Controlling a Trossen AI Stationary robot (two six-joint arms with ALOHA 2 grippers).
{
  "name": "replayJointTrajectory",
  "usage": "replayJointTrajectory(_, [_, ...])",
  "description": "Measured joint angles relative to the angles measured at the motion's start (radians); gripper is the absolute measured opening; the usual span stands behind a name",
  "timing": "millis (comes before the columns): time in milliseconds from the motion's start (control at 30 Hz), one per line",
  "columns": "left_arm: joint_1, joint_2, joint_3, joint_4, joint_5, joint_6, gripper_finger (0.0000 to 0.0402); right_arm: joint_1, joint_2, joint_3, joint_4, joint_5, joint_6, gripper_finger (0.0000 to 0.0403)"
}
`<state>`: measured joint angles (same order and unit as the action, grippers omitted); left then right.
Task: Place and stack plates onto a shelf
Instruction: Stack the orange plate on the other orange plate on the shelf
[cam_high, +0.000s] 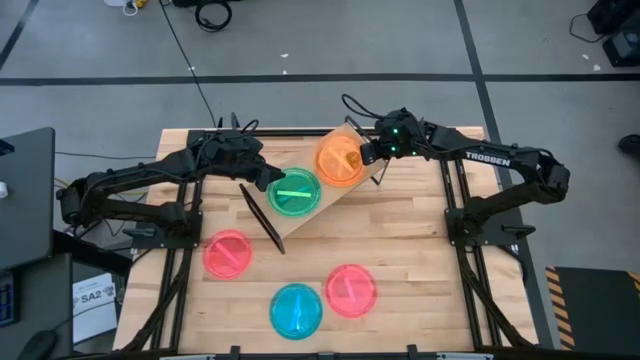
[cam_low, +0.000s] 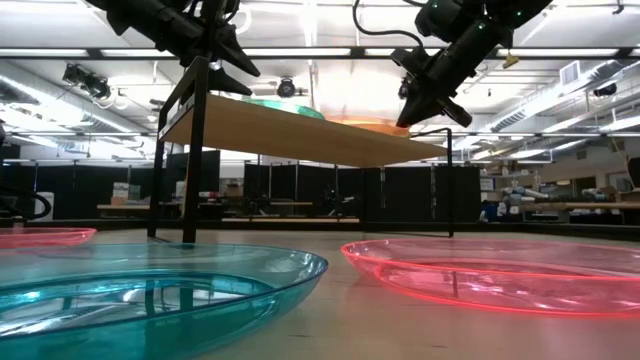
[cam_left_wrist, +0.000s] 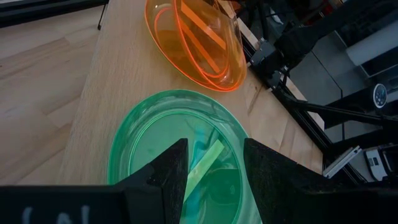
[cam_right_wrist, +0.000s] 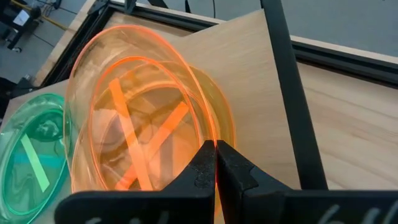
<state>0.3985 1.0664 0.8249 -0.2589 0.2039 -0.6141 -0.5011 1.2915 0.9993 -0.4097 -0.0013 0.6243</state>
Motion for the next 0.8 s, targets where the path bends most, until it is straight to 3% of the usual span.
replayJointTrajectory(800, [0.0, 0.0, 0.0, 0.0, 0.0, 0.0, 0.0162, 0.0, 0.0, 0.0, 0.004, 0.0, -0.029, 0.0024])
